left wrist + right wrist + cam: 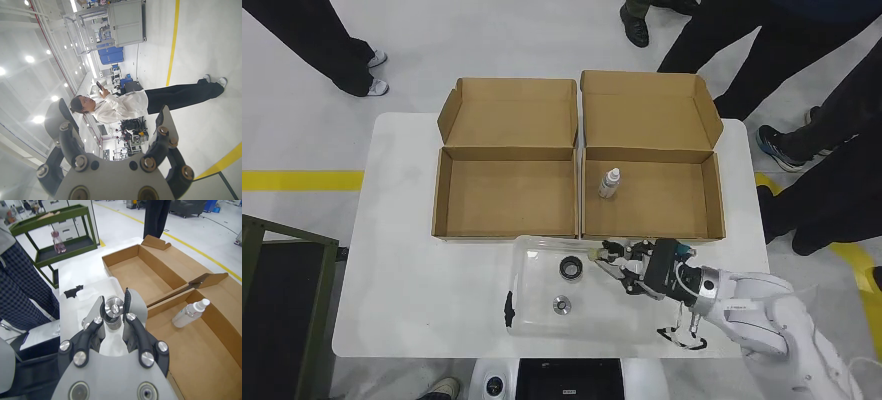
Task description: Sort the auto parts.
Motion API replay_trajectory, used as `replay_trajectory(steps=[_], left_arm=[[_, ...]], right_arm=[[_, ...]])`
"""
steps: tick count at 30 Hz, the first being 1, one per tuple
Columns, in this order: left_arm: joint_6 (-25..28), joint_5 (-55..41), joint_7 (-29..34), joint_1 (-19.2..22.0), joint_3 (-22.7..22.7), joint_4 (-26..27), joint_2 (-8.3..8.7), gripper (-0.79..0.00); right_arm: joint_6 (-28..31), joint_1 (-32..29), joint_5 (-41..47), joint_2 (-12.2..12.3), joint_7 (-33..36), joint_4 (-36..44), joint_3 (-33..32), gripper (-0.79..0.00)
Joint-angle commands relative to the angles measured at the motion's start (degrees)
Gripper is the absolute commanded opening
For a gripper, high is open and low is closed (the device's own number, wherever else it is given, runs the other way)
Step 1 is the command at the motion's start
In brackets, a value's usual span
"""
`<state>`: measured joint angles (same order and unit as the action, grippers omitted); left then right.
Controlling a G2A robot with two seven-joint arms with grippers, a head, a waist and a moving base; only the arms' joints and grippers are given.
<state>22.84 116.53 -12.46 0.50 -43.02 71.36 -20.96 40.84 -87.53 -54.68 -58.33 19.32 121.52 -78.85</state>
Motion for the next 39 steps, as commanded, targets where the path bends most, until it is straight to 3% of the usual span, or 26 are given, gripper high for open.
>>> replay_trajectory(steps=[1,10,15,24,33,39], left_arm=[[0.00,0.00,0.00,0.00,0.00,0.00,0.00,0.000],[0.00,0.00,0.00,0.00,0.00,0.00,0.00,0.000],[0.00,0.00,0.00,0.00,0.00,0.00,0.00,0.000],[0.00,0.00,0.00,0.00,0.00,0.00,0.00,0.000],[0.00,0.00,0.00,0.00,0.00,0.00,0.00,0.000],[0.00,0.00,0.00,0.00,0.00,0.00,0.00,0.000]], right_arm=[[-1.40,0.23,3.19,-0.08,-1.41,-1.18,-0.65,-0.785],[-7.93,0.88,16.25,-0.66,-4.89,-6.19,-0.74,-0.785],[-10.51,1.43,18.72,-0.91,-6.59,-7.67,-1.27,-0.785],[-10.04,1.61,24.83,-1.10,-9.31,-8.82,-3.68,-0.785],[-8.73,2.25,24.30,-1.05,-8.00,-8.78,-5.03,-0.785],[-8.06,2.59,18.26,-0.86,-6.48,-9.17,-6.04,-0.785]])
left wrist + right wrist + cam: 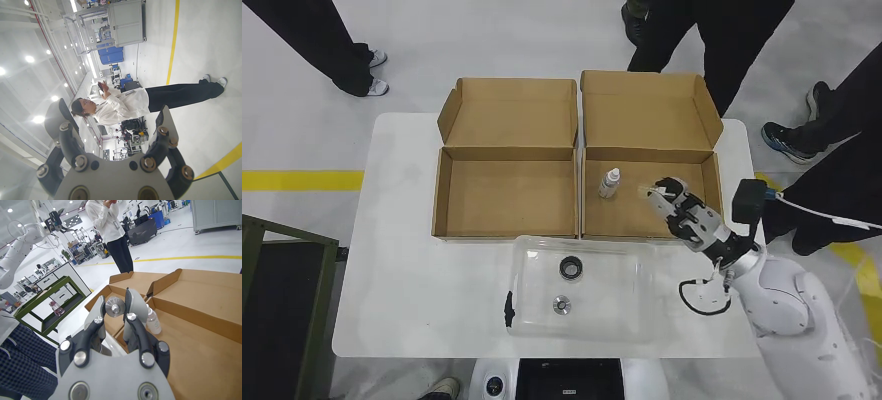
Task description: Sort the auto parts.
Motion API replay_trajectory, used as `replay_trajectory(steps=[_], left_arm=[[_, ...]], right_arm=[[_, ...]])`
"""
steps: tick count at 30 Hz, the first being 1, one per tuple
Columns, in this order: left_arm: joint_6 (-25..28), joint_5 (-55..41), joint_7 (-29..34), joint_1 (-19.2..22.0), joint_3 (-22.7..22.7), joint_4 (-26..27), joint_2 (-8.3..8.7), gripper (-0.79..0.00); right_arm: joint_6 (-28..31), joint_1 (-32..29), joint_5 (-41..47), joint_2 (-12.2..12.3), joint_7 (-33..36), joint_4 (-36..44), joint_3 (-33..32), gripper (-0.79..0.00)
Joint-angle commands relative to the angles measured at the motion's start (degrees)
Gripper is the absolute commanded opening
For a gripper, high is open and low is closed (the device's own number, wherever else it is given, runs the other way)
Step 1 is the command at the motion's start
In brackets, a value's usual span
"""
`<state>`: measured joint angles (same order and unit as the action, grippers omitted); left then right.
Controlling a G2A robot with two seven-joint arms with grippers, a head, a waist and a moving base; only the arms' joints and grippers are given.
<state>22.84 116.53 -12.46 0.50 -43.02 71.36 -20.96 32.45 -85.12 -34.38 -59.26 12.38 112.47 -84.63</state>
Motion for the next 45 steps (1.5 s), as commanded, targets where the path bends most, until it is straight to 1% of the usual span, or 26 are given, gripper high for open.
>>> replay_trajectory(steps=[1,3,7,13,23,31,39,41,43,45], left_arm=[[0.00,0.00,0.00,0.00,0.00,0.00,0.00,0.000],[0.00,0.00,0.00,0.00,0.00,0.00,0.00,0.000],[0.00,0.00,0.00,0.00,0.00,0.00,0.00,0.000],[0.00,0.00,0.00,0.00,0.00,0.00,0.00,0.000],[0.00,0.00,0.00,0.00,0.00,0.00,0.00,0.000],[0.00,0.00,0.00,0.00,0.00,0.00,0.00,0.000],[0.00,0.00,0.00,0.00,0.00,0.00,0.00,0.000],[0.00,0.00,0.00,0.00,0.00,0.00,0.00,0.000],[0.00,0.00,0.00,0.00,0.00,0.00,0.00,0.000],[0.00,0.00,0.00,0.00,0.00,0.00,0.00,0.000]], right_arm=[[0.57,0.24,-3.29,0.10,0.57,-0.38,-0.34,-0.785],[0.96,0.57,-6.85,0.20,1.39,-0.76,-0.39,-0.785],[3.02,2.03,-17.32,0.59,4.91,-0.69,-0.09,-0.785],[3.79,5.43,-25.56,0.69,7.85,-2.94,2.40,-0.785],[2.29,12.97,-31.28,-0.09,10.31,-10.36,9.55,-0.785],[1.11,16.73,-35.40,-0.70,11.81,-14.45,13.90,-0.785],[0.82,19.54,-38.38,-1.16,13.60,-16.98,16.87,-0.782],[1.04,20.13,-38.46,-1.30,13.89,-17.43,17.57,-0.711],[0.94,20.67,-38.21,-1.45,14.25,-18.03,18.19,-0.579],[1.17,21.39,-38.45,-1.61,14.77,-18.51,18.98,-0.576]])
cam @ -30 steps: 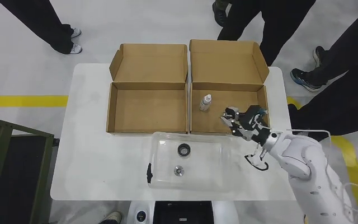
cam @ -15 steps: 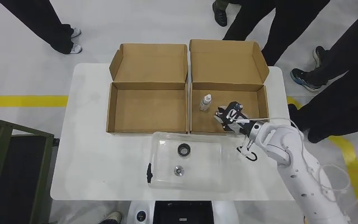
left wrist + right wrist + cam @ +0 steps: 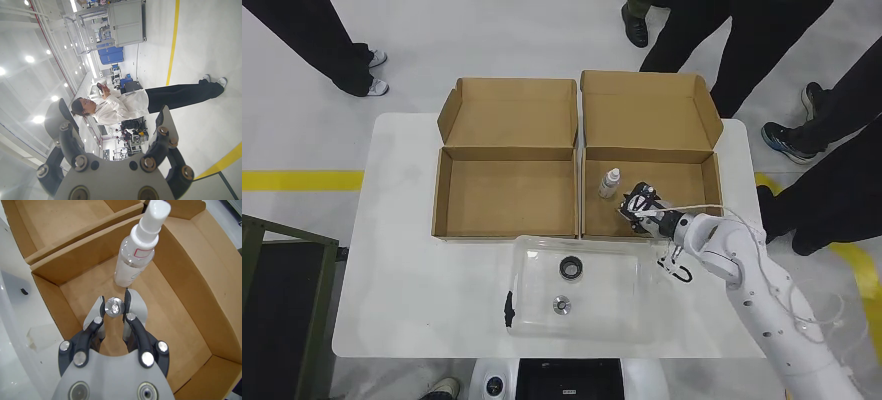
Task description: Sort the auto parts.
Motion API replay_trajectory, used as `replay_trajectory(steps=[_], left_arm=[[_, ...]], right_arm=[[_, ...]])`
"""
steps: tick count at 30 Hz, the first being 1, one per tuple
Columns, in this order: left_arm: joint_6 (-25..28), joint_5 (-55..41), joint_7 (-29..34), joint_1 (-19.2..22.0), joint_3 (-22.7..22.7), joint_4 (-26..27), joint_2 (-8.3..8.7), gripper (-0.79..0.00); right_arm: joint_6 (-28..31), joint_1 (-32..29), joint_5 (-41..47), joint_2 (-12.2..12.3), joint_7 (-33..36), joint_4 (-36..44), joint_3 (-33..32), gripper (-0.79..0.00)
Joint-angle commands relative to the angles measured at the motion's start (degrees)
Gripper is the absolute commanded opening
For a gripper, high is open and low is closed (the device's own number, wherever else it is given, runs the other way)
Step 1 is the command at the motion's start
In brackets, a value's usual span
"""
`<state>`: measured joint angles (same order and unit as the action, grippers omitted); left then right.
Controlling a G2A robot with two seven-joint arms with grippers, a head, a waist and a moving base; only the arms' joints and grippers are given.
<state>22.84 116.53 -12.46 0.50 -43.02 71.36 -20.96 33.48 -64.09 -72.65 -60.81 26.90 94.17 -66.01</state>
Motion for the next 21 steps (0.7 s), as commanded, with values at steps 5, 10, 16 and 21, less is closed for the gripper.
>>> replay_trajectory(steps=[5,10,16,21], left_arm=[[0.00,0.00,0.00,0.00,0.00,0.00,0.00,0.000],[0.00,0.00,0.00,0.00,0.00,0.00,0.00,0.000],[0.00,0.00,0.00,0.00,0.00,0.00,0.00,0.000],[0.00,0.00,0.00,0.00,0.00,0.00,0.00,0.000]], right_arm=[[0.06,1.88,-0.89,-0.45,1.05,-1.53,2.07,-0.576],[-0.26,2.37,-0.42,-0.67,0.69,-1.63,2.58,-0.517],[-0.45,0.04,0.49,-0.08,0.30,2.31,-0.57,-0.437],[-0.34,-3.99,1.25,0.67,-0.79,7.75,-4.28,-0.419]])
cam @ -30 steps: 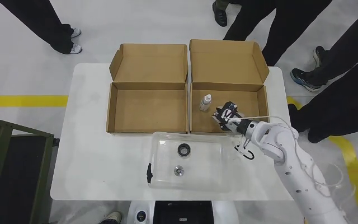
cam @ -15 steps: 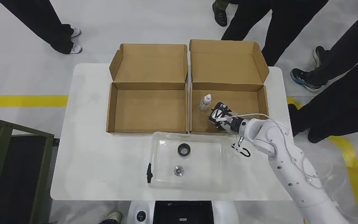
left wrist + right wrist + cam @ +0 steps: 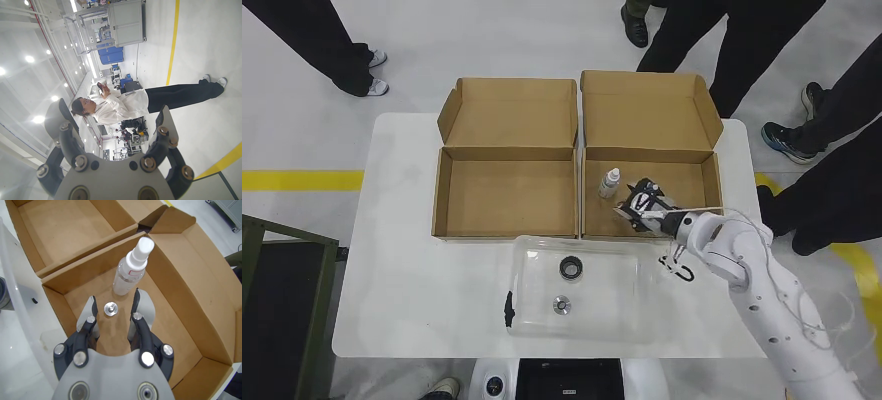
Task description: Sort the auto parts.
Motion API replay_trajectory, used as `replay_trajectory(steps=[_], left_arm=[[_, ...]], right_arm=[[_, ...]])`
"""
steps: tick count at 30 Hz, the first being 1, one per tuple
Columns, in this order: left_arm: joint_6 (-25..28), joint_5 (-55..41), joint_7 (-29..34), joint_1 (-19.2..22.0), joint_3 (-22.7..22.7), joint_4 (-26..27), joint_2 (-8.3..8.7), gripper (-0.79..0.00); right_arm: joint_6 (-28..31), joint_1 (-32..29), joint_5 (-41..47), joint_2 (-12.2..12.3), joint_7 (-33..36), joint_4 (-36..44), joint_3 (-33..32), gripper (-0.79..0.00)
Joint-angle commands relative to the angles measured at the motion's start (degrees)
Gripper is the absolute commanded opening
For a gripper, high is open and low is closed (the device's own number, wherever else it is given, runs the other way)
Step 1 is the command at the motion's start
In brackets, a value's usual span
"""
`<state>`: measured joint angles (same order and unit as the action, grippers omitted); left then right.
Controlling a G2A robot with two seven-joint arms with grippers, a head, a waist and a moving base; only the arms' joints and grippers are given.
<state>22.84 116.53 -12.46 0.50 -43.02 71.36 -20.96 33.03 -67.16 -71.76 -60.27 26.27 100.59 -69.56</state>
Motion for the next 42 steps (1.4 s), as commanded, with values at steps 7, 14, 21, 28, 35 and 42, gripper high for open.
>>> replay_trajectory(steps=[7,14,21,28,35,42], left_arm=[[0.00,0.00,0.00,0.00,0.00,0.00,0.00,0.000],[0.00,0.00,0.00,0.00,0.00,0.00,0.00,0.000],[0.00,0.00,0.00,0.00,0.00,0.00,0.00,0.000],[0.00,0.00,0.00,0.00,0.00,0.00,0.00,0.000],[0.00,0.00,0.00,0.00,0.00,0.00,0.00,0.000],[0.00,0.00,0.00,0.00,0.00,0.00,0.00,0.000]], right_arm=[[1.69,-7.39,4.48,0.98,-1.11,10.71,-5.24,-0.409],[4.37,-13.22,6.56,1.64,-0.39,20.05,-7.52,-0.379],[7.26,-16.54,6.29,1.88,0.29,25.73,-4.99,-0.339],[8.46,-16.98,3.34,1.63,0.21,24.53,1.13,-0.345],[8.84,-15.16,-1.01,1.26,-1.32,21.48,5.49,-0.348],[7.53,-12.21,-3.12,0.58,-2.97,17.75,9.33,-0.345]])
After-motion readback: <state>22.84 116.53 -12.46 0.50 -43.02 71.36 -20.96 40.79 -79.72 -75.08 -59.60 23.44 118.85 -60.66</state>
